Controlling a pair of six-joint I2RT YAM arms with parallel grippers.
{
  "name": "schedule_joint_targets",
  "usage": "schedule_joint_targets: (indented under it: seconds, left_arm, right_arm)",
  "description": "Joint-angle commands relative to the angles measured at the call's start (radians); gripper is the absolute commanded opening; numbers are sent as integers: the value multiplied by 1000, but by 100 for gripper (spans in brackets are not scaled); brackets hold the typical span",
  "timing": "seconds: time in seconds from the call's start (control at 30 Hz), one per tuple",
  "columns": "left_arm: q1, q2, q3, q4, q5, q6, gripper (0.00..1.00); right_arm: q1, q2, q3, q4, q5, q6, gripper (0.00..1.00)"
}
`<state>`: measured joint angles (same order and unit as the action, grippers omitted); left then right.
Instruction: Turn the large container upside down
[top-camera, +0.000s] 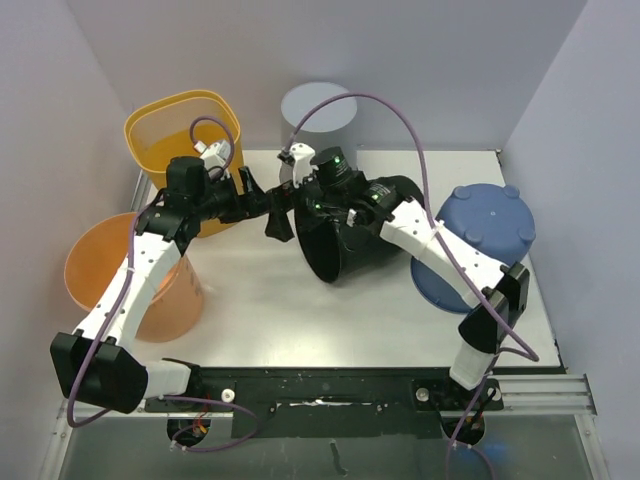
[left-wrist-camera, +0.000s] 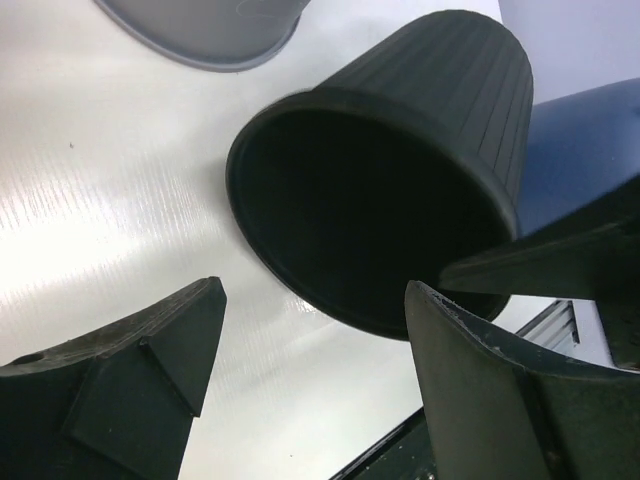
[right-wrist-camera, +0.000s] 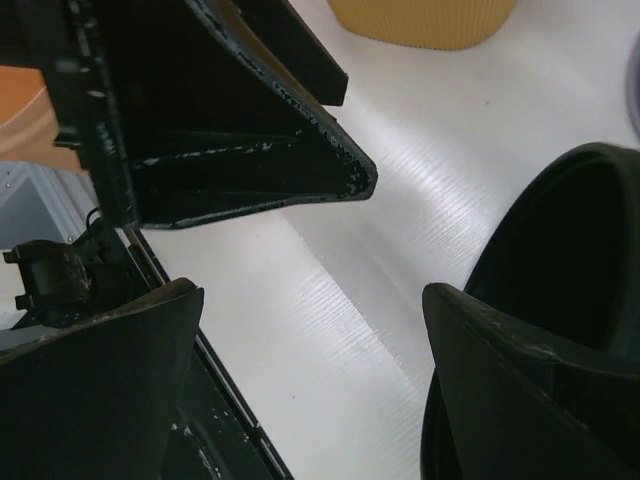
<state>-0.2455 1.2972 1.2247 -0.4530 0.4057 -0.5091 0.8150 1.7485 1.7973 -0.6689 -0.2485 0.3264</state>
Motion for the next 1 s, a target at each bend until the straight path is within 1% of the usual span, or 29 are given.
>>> schedule_joint_targets:
  seconds: [0.0, 0.07, 0.1, 0.2, 0.27, 0.37, 0.43, 0.5, 0.57, 0.7, 0.83, 0.97]
  left_arm:
    - [5, -8, 78, 9, -17, -14, 73]
    - [-5, 0, 101, 1, -15, -28, 73]
    - [-26, 10, 118, -18, -43, -32, 73]
    - [-142, 26, 193, -83, -164, -31, 73]
    - [-219, 22, 205, -77, -206, -64, 74]
    - [-302, 23, 194, -51, -222, -153, 74]
    - [-364, 38, 189, -52, -270, -190, 74]
    - [-412, 65, 188, -66, -292, -203, 74]
    - [-425, 85, 178, -55, -283, -215, 74]
    - [-430, 93, 130, 38, -248, -245, 74]
    - [-430, 139, 128, 33, -232, -253, 74]
    - [-425, 154, 73, 95, -212, -260, 69]
  right_arm:
    - [-14, -124, 57, -26, 49, -14, 98]
    - [-35, -160, 27, -27, 145, -17, 98]
    - [-57, -177, 8, -31, 195, -7, 97]
    - [-168, -239, -68, -37, 315, 61, 98]
    - [-226, -285, -123, -14, 363, 88, 98]
    - [-280, -340, -184, 9, 440, 106, 98]
    - [-311, -363, -212, 10, 497, 132, 97]
    - [-344, -384, -239, 19, 510, 149, 98]
    - [-366, -403, -270, 34, 508, 158, 98]
    - [-380, -423, -295, 44, 499, 160, 98]
    - [-380, -428, -304, 41, 496, 165, 98]
    - [-389, -430, -318, 41, 495, 166, 98]
